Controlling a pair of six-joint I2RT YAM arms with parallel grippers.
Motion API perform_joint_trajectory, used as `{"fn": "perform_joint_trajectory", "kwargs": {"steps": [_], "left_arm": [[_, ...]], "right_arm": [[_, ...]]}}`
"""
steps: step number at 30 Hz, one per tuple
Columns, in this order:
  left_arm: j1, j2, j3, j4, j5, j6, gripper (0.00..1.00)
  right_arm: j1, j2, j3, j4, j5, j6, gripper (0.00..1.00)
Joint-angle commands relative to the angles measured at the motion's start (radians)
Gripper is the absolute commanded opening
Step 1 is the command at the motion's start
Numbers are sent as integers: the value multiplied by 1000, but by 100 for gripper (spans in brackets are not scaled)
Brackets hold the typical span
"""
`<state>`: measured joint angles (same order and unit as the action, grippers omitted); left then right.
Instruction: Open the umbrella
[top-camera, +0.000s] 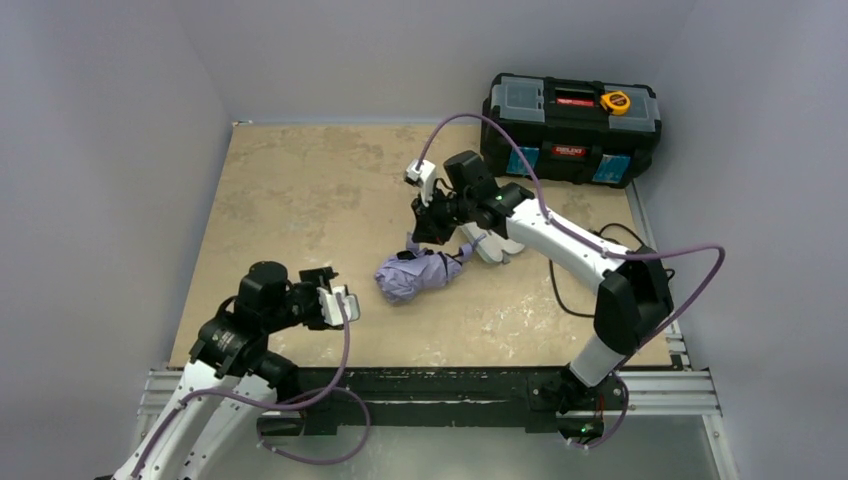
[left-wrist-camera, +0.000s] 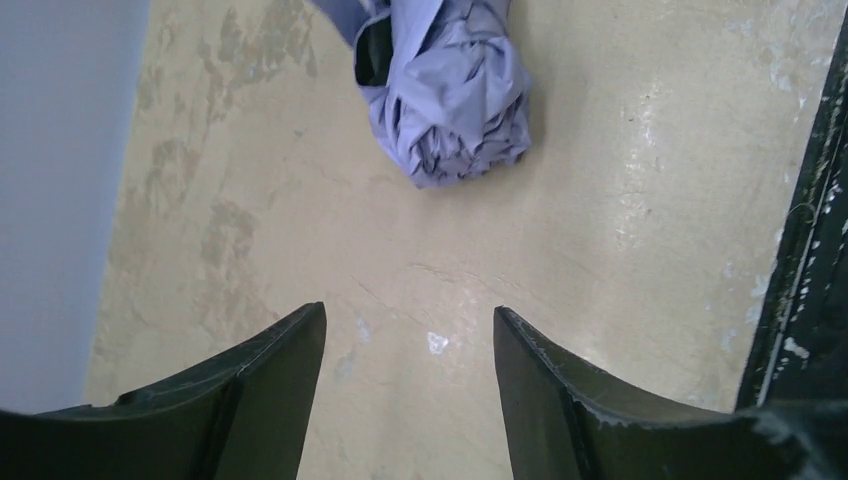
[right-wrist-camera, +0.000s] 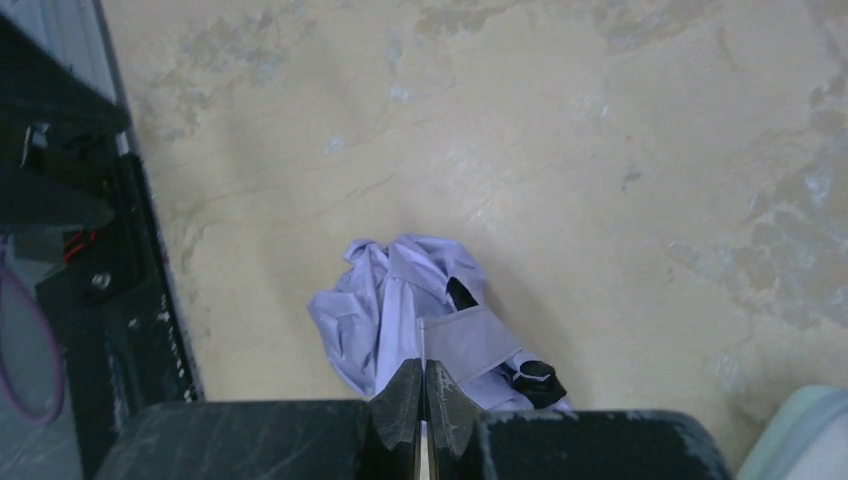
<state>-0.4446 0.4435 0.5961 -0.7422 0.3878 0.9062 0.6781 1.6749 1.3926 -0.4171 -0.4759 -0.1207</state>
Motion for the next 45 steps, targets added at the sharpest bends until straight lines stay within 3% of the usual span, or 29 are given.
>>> {"fn": "perform_joint_trajectory", "kwargs": {"steps": [1, 7, 13, 18, 22, 26, 30, 36, 40, 41, 44, 45], "left_arm": [[6, 14, 35, -15, -61, -290, 63], [10, 40, 32, 87, -114, -421, 66], [24, 135, 149, 22, 133, -464, 75], [23, 234, 181, 48, 156, -509, 78], [23, 382, 215, 200, 189, -709, 81], [23, 544, 228, 443, 216, -1008, 87], [14, 695, 227, 688, 250, -1208, 96], [-169, 811, 195, 673, 171, -1125, 100], [-215, 946, 207, 594, 28, -1014, 100], [-222, 982, 230, 564, -14, -979, 100], [-263, 1086, 316, 478, -114, -869, 100], [-281, 1109, 344, 463, -152, -842, 100]], "right_arm": [[4, -169, -46, -56, -115, -64, 0], [5, -233, 25, -26, -159, 34, 0], [-23, -164, 76, 64, -134, 170, 0], [-140, -101, 45, 136, -83, 256, 0], [-185, -30, 99, 192, -136, 333, 0], [-185, 18, 168, 286, -170, 433, 0], [-191, 40, 206, 363, -171, 520, 0], [-198, 69, 166, 501, -169, 594, 0], [-213, 145, 190, 516, -255, 612, 0], [-221, 160, 203, 501, -281, 601, 11], [-264, 177, 237, 452, -324, 565, 58], [-282, 176, 246, 439, -325, 552, 66]]}}
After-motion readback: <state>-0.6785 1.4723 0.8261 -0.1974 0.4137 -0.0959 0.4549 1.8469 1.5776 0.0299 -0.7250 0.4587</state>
